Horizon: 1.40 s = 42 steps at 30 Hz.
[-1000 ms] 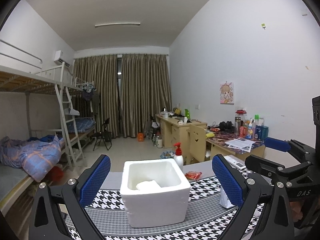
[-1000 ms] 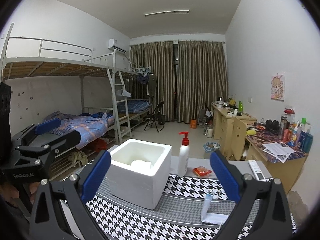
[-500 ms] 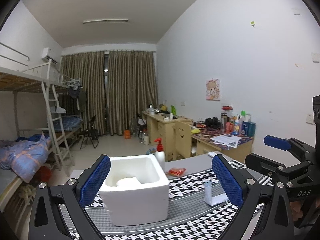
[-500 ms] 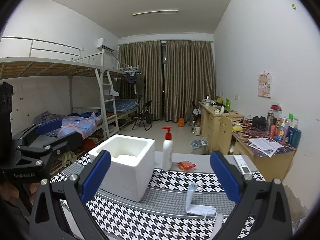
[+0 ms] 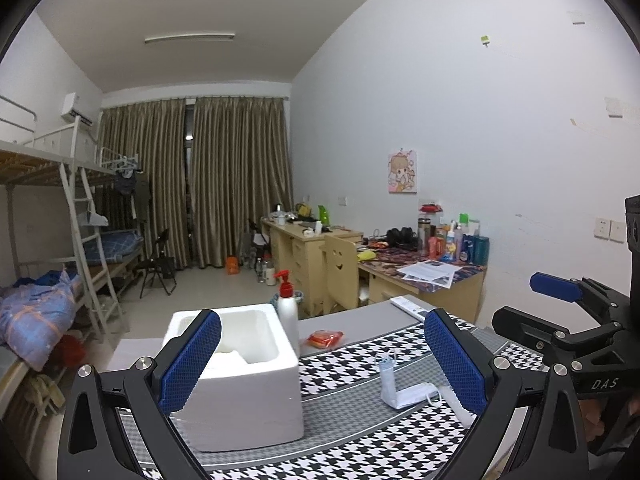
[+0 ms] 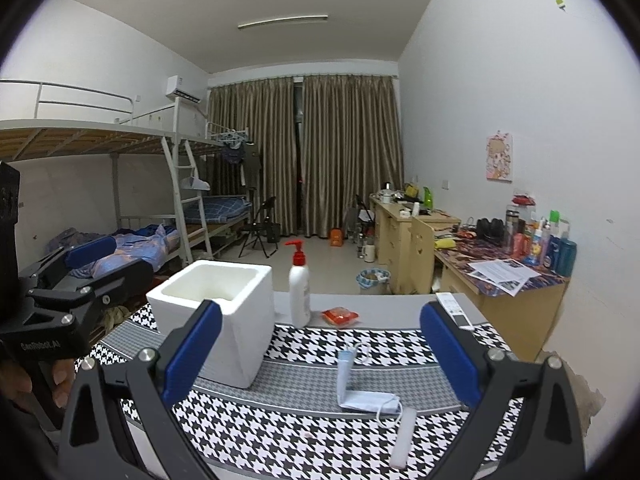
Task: Organize soft objects
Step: 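Move both tools toward the blue face mask lying on the table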
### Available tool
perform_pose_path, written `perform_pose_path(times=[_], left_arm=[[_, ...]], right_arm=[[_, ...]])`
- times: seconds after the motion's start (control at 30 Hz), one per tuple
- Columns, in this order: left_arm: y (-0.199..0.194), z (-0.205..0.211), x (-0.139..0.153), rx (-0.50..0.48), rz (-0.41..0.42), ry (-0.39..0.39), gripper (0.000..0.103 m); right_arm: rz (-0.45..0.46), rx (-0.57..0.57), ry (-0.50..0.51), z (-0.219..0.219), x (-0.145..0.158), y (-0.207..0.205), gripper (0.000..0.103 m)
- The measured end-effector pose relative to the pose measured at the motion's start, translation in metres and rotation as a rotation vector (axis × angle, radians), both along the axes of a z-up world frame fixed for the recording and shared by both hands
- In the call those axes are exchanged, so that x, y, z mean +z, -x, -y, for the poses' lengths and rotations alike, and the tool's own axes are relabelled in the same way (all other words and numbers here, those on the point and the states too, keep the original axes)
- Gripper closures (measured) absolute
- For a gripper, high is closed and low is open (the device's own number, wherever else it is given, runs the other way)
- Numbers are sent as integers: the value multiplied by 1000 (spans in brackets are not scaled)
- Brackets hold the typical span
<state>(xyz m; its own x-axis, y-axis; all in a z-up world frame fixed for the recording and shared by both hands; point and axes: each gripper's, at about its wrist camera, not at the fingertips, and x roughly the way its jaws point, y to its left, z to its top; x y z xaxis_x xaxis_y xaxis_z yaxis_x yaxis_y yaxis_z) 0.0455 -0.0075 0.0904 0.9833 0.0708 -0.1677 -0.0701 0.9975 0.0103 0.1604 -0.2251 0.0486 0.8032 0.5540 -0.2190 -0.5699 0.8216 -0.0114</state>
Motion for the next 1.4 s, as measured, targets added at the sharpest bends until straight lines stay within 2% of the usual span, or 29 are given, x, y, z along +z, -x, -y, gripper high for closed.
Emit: perform_pose_path(times=[0.63,1.2,1.4], left_arm=[[-28,20,-18,-100,-66,6,1],[-50,39,-42,-148,-140,8,1],[-60,39,-49,-158,-163,30,1]], right_arm=[[-28,-125,3,26,-19,-3,2],[-70,-176,9,41,-38,-11,2],[-72,-195,29,45,-49,-15,2]])
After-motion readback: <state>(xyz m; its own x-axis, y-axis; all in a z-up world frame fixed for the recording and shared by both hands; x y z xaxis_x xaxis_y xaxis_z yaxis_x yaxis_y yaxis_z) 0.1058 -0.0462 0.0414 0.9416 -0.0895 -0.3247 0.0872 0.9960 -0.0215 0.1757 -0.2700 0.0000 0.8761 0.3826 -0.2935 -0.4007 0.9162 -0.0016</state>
